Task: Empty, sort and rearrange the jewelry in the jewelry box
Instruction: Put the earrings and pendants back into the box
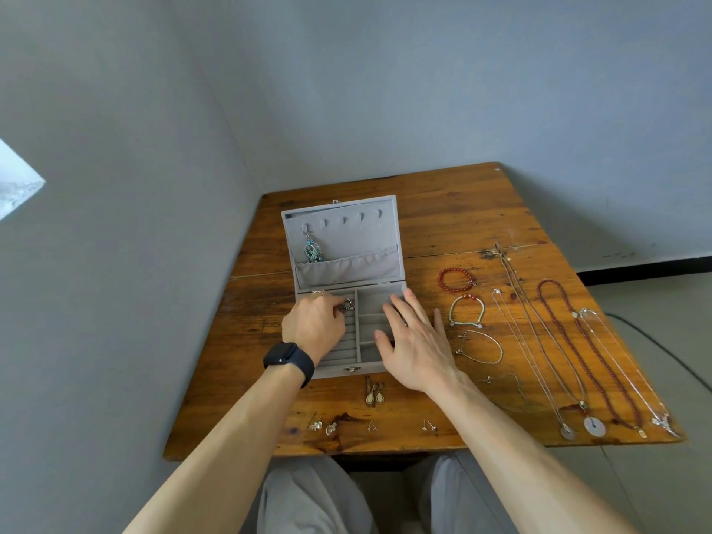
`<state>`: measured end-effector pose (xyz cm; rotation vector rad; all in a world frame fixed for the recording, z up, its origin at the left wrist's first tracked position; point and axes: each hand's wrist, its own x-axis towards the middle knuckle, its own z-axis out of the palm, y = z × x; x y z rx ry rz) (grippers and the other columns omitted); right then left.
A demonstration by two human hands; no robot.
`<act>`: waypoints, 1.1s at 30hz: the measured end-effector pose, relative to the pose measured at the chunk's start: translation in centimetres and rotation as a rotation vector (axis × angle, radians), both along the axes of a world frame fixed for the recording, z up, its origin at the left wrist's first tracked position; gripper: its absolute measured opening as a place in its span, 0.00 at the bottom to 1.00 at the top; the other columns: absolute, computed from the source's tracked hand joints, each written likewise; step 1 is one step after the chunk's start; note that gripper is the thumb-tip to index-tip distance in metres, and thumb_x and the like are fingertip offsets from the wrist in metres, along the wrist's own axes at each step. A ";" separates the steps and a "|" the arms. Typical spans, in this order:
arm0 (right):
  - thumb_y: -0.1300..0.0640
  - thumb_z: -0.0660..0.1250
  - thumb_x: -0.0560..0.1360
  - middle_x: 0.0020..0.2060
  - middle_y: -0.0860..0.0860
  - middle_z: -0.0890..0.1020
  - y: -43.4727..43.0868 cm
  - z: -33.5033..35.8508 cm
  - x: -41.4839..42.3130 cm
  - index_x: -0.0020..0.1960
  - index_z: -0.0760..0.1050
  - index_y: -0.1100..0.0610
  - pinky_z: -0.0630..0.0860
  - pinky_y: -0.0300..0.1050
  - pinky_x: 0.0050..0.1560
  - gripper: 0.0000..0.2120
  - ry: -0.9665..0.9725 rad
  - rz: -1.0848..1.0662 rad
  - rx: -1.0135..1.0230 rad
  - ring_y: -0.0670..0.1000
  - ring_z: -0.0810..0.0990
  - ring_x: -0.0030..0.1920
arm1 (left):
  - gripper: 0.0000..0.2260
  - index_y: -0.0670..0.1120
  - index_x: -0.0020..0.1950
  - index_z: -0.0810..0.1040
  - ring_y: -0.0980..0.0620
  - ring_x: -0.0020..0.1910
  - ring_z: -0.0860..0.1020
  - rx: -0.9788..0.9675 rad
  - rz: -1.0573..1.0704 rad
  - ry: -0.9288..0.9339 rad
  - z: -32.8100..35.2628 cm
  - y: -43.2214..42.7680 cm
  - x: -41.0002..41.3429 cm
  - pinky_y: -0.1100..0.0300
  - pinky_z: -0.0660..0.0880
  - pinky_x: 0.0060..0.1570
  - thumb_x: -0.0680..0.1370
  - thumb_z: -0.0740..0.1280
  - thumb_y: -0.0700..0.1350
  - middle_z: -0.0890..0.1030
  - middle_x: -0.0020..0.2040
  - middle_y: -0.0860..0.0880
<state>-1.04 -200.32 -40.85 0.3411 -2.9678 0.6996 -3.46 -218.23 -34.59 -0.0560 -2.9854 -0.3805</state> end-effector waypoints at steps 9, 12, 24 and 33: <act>0.41 0.47 0.84 0.81 0.47 0.53 0.5 1.1 0.3 0.80 0.56 0.51 0.43 0.61 0.77 0.28 -0.059 0.040 0.011 0.46 0.38 0.80 | 0.17 0.52 0.70 0.77 0.48 0.59 0.79 0.073 -0.116 0.064 -0.1 -1.6 2.3 0.54 0.80 0.48 0.80 0.63 0.45 0.82 0.61 0.49; 0.45 0.55 0.84 0.79 0.49 0.61 0.8 1.8 1.6 0.78 0.63 0.49 0.51 0.57 0.78 0.24 0.017 0.032 -0.090 0.49 0.51 0.80 | 0.19 0.52 0.73 0.72 0.48 0.68 0.73 0.069 -0.140 0.146 -1.3 -3.1 5.5 0.51 0.76 0.62 0.81 0.64 0.48 0.77 0.69 0.48; 0.44 0.67 0.78 0.52 0.42 0.81 0.5 1.6 8.3 0.61 0.81 0.44 0.71 0.46 0.51 0.13 0.124 0.011 0.085 0.48 0.73 0.53 | 0.28 0.50 0.82 0.49 0.54 0.80 0.50 0.125 -0.019 -0.143 -5.3 -5.1 8.7 0.48 0.49 0.78 0.85 0.45 0.59 0.43 0.82 0.55; 0.48 0.70 0.77 0.47 0.39 0.82 0.6 2.6 9.5 0.48 0.82 0.44 0.71 0.44 0.49 0.03 0.151 0.015 0.012 0.46 0.74 0.50 | 0.28 0.50 0.82 0.47 0.54 0.80 0.51 0.121 -0.040 -0.203 -4.8 -5.2 8.7 0.48 0.50 0.78 0.85 0.44 0.60 0.41 0.82 0.55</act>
